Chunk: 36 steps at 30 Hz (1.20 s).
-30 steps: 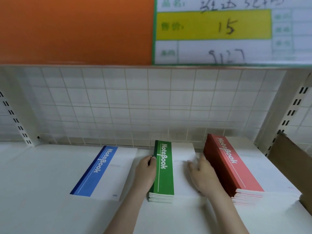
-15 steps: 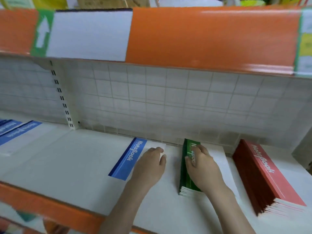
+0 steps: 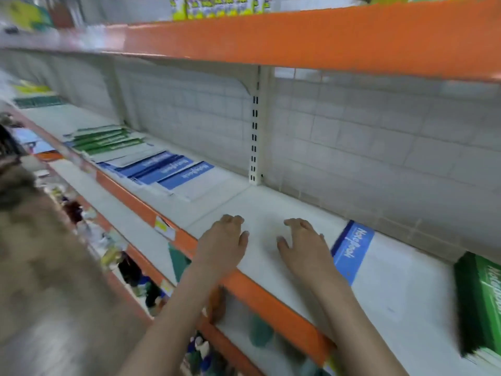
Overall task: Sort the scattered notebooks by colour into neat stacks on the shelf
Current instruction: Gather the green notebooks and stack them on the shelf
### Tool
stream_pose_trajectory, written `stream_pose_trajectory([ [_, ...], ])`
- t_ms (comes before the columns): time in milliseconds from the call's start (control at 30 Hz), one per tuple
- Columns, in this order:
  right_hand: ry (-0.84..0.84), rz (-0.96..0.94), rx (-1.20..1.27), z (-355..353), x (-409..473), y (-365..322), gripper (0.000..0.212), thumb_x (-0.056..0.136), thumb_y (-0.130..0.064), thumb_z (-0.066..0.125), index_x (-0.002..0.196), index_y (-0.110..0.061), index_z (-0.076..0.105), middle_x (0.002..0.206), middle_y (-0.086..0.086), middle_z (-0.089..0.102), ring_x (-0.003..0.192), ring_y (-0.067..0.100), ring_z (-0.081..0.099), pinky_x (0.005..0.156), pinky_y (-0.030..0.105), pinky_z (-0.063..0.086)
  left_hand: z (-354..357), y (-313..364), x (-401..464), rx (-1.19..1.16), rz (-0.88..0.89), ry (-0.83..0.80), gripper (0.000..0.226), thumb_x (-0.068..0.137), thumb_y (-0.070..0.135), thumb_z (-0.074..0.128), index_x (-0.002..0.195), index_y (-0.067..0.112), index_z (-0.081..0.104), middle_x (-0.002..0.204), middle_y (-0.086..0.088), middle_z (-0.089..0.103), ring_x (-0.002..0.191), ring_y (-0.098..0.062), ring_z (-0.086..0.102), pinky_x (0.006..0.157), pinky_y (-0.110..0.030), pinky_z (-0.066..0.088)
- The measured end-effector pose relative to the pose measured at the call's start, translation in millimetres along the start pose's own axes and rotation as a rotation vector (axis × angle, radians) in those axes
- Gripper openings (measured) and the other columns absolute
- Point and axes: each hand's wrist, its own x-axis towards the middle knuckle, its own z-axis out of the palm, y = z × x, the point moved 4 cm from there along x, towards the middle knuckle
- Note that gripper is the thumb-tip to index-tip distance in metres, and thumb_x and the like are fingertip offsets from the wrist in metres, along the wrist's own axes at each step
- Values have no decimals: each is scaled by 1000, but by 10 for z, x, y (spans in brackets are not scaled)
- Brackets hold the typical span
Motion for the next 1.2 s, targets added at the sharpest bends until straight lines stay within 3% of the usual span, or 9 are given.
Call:
stream_pose_trajectory([
  [133, -99, -142, 42, 414, 217, -666, 50, 97, -32, 42, 144, -19, 33, 152, 1, 28, 139, 18, 28, 118, 46, 11, -243, -630, -44, 24, -74, 21, 41, 100, 32, 38, 136, 15, 43, 134, -7, 47, 108, -26, 57, 88, -40, 50],
  [667, -214, -424, 96, 1654, 837, -2606, 40, 98, -30, 42, 136, -20, 39, 142, -2, 42, 130, 19, 41, 116, 48, 18, -875, -2805, -308, 123, -346, 86, 40, 100, 31, 39, 137, 17, 44, 137, -3, 47, 107, -23, 59, 82, -35, 50],
  [900, -261, -558, 120, 2088, 1421, -3373, 43, 97, -33, 46, 137, -21, 40, 143, -3, 43, 130, 18, 41, 115, 49, 23, -1139, -3604, 48, 129, -450, 146, 38, 100, 31, 40, 135, 17, 45, 138, -2, 46, 108, -25, 57, 78, -35, 49],
  [1200, -259, -564, 116, 2502, 2288, -4068, 45, 97, -30, 45, 139, -16, 38, 146, 1, 40, 134, 19, 37, 114, 51, 19, -1359, -4367, 673, 130, -489, 150, 41, 100, 32, 39, 137, 16, 43, 138, -4, 45, 110, -25, 57, 83, -39, 50],
])
